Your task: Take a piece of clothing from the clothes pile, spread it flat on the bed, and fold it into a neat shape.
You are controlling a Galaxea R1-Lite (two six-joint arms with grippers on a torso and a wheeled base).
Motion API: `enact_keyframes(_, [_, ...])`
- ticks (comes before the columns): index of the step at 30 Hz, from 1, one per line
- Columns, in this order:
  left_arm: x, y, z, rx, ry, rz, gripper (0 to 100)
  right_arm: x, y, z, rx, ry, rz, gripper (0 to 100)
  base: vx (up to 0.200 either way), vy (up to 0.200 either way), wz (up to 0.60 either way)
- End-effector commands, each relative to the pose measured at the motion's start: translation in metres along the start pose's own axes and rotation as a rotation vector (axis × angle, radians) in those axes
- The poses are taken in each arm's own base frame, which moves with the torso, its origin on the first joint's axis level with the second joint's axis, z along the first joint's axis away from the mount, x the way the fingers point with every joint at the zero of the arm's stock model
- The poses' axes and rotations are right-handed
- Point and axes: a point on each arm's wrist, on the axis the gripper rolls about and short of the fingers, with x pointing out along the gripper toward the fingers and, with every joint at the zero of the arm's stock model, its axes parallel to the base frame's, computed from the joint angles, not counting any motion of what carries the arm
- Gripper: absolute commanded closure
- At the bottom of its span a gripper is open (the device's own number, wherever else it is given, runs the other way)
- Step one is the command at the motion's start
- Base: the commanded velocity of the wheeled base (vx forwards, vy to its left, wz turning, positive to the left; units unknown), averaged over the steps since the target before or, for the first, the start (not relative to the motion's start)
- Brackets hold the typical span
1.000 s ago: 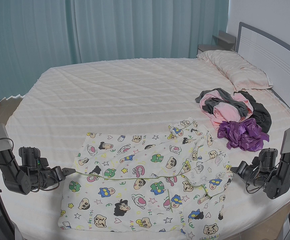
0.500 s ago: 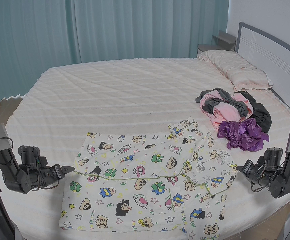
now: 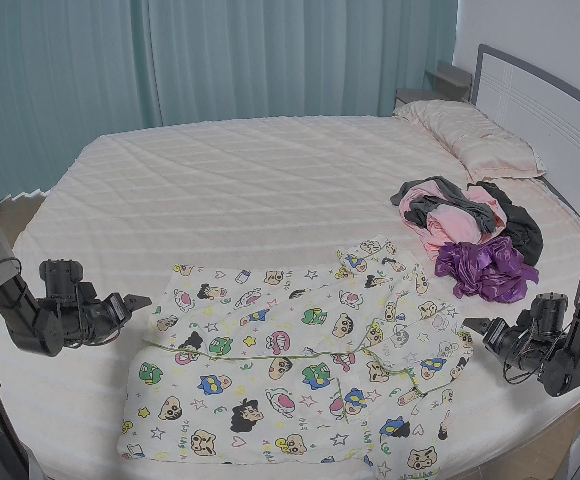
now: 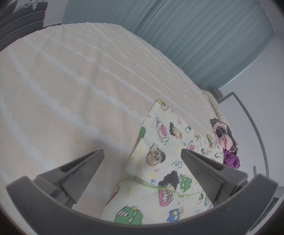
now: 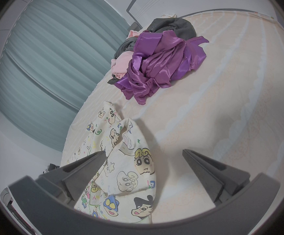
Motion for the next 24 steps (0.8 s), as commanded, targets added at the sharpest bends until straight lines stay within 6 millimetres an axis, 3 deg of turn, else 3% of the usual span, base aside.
enact_keyframes(1, [0.032, -0.032, 0.025, 0.028, 0.019, -0.069, 0, -0.003, 0.003, -0.002, -0.006, 0.004, 0.011, 0, 0.000, 0.000, 0.00])
enact_keyframes(6, [0.075, -0.037, 0.044, 0.051, 0.007, -0.132, 0, -0.007, 0.007, -0.005, -0.015, 0.011, 0.025, 0, 0.000, 0.000, 0.00])
enact_keyframes(11, [0.094, -0.037, 0.051, 0.041, 0.074, -0.151, 0, -0.010, 0.013, -0.010, -0.029, 0.030, 0.041, 0, 0.000, 0.000, 0.00])
enact_keyframes(24, [0.112, -0.031, 0.051, 0.059, 0.089, -0.190, 0, -0.012, 0.015, -0.014, -0.035, 0.047, 0.047, 0, 0.000, 0.000, 0.00])
